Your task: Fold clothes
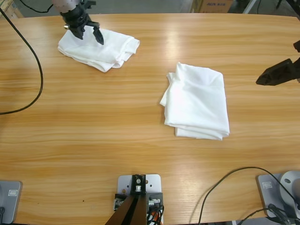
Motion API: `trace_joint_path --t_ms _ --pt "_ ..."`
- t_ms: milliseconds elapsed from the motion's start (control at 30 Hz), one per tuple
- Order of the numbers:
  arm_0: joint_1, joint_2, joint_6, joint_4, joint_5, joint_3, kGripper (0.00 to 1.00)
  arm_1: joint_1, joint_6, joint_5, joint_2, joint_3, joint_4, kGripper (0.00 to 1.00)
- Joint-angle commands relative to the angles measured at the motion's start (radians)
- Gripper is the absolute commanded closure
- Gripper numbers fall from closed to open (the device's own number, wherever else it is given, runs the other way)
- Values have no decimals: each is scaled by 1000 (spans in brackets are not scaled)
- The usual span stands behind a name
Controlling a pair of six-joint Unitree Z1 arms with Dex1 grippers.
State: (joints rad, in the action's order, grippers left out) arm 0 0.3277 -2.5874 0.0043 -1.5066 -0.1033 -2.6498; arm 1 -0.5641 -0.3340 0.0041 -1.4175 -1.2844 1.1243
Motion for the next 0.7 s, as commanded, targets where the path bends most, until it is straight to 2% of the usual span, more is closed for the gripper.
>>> trace_joint_path --t_ms 33,233,333,467,700 --pt "-8 -165 5 -134 25 -386 0 10 -5 1 21 45 5 0" --pt "9 -174 5 -155 25 -399 0 10 -2 -1 -4 42 -11 0" --pt "21 -154 16 -157 25 -374 0 12 0 -1 -17 34 -21 0" --pt "48 -120 44 -156 12 -280 0 13 -1 -3 -11 36 -21 0" --pt "70 -114 55 -156 10 -264 2 15 3 -8 41 49 9 0"
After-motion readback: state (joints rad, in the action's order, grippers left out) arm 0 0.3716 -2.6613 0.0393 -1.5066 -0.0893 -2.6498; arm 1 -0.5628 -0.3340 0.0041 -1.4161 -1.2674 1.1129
